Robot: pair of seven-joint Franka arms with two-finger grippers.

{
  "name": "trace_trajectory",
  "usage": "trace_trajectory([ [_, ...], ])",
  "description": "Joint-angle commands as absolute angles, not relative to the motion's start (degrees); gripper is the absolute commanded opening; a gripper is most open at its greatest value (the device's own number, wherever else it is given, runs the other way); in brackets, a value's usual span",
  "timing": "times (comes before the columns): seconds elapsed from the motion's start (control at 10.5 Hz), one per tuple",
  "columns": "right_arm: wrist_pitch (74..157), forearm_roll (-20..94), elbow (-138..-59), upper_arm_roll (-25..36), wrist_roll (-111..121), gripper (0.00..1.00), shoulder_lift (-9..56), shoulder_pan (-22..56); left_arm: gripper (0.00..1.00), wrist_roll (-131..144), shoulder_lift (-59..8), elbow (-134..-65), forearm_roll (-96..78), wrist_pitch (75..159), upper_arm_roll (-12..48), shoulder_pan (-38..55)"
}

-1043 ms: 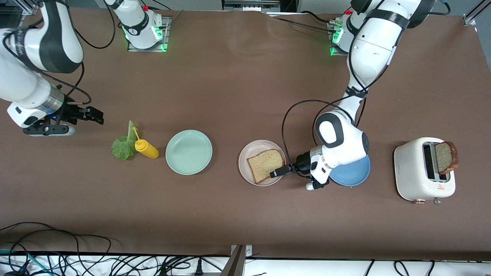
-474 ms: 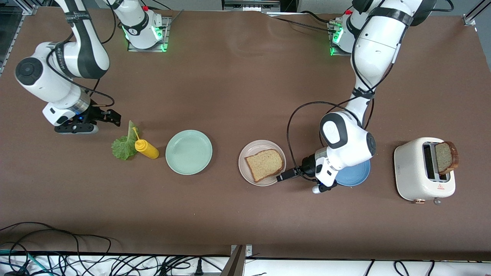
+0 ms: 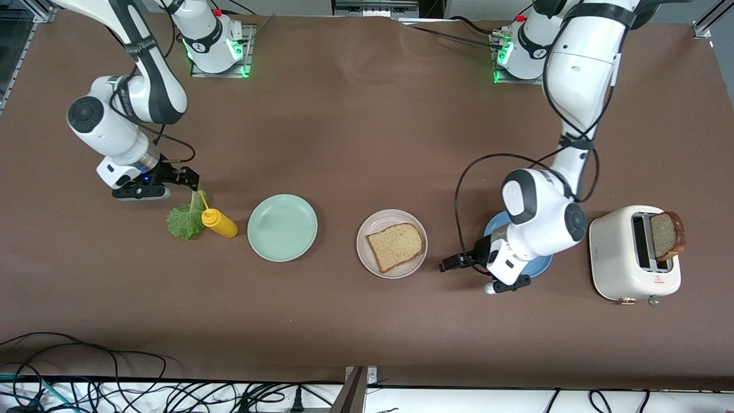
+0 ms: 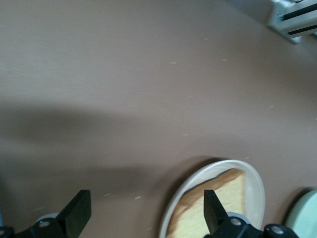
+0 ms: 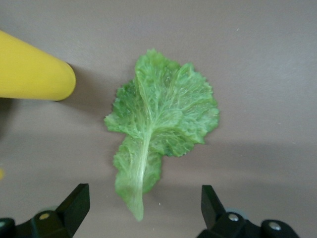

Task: Make sandwich on beige plate with both arms
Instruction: 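Lower the right gripper to the lettuce while the left gripper withdraws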

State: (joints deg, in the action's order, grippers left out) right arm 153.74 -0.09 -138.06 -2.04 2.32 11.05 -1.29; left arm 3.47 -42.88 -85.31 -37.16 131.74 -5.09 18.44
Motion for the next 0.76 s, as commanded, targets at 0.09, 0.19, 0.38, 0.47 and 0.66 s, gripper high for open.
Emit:
trace_trajectory([
  [0.09, 162.3, 0.1, -139.0, -2.2, 3.8, 1.00, 15.9, -1.4, 1.00, 4.6, -38.8, -86.1, -23.6, 120.3, -10.3, 18.1],
  [0.19, 164.6, 0.1, -139.0, -2.2, 3.8, 1.00, 17.3, -1.4, 1.00, 4.5, -37.9, -86.2, -19.7, 116.5, -11.8, 18.0],
  [0.38, 166.2, 0.1, -139.0, -2.2, 3.8, 1.00, 18.2, -1.4, 1.00, 4.1, -36.0, -86.2, -13.0, 109.6, -12.8, 16.5],
  [0.47, 166.3, 0.1, -139.0, -2.2, 3.8, 0.98, 18.6, -1.4, 1.00, 4.0, -35.5, -86.4, -11.0, 108.1, -12.8, 15.5],
  [0.66, 167.4, 0.1, -139.0, -2.2, 3.9, 0.78, 19.2, -1.4, 1.00, 3.8, -33.8, -86.6, -6.5, 105.0, -12.7, 14.0],
])
